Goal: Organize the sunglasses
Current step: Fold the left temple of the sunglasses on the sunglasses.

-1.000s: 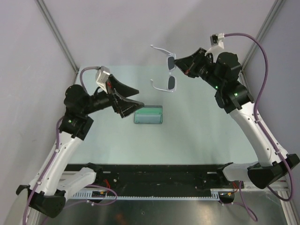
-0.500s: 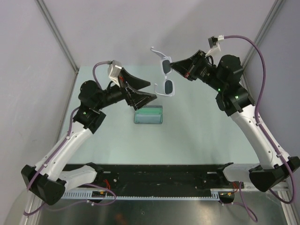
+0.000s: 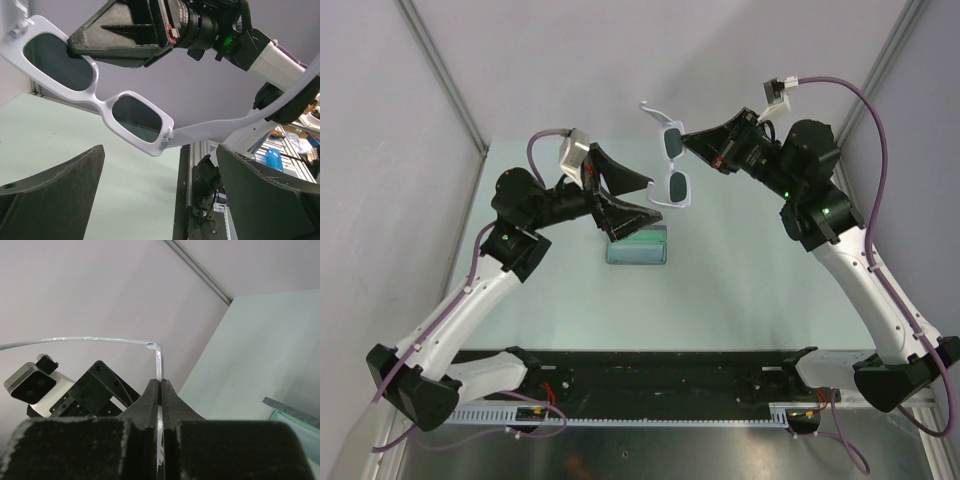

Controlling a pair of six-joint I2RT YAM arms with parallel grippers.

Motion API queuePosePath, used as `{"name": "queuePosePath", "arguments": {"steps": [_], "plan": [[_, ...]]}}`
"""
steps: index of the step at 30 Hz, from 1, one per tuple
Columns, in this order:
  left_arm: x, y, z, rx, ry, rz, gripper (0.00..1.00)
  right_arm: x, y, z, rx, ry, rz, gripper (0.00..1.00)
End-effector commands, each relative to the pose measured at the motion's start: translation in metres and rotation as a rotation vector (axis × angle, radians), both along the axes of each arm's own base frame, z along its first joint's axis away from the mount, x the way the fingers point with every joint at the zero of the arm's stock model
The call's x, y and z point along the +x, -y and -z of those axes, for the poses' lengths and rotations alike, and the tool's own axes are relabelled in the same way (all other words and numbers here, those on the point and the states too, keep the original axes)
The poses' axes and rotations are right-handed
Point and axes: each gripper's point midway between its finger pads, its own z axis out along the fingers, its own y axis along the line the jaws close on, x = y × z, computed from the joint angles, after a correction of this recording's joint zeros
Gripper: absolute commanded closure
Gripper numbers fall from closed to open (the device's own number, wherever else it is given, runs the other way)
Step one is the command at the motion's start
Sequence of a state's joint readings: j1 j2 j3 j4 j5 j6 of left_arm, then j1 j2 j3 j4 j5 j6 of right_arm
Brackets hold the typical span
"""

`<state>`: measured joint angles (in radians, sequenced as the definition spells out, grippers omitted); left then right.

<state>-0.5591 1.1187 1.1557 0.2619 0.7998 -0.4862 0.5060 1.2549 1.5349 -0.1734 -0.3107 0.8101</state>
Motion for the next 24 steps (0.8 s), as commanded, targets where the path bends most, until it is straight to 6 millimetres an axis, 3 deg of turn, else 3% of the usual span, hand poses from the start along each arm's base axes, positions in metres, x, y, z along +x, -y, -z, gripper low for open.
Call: {"name": "queuePosePath", "arguments": {"steps": [1, 12, 24], "plan": [[-0.012, -0.002, -0.017, -0.021, 0.090, 0.030, 0.00, -0.003, 0.003, -0.021, 0.027, 0.080, 0.015, 1.00], [0.008, 0.004, -0.031, -0.069, 0.004, -0.045, 0.00, -0.003, -0.012, -0.004, -0.035, 0.073, -0.013, 1.00], [0.029, 0.008, -0.026, -0.090, -0.092, -0.108, 0.00, -0.023, -0.020, -0.011, -0.023, 0.118, -0.100, 1.00]]}}
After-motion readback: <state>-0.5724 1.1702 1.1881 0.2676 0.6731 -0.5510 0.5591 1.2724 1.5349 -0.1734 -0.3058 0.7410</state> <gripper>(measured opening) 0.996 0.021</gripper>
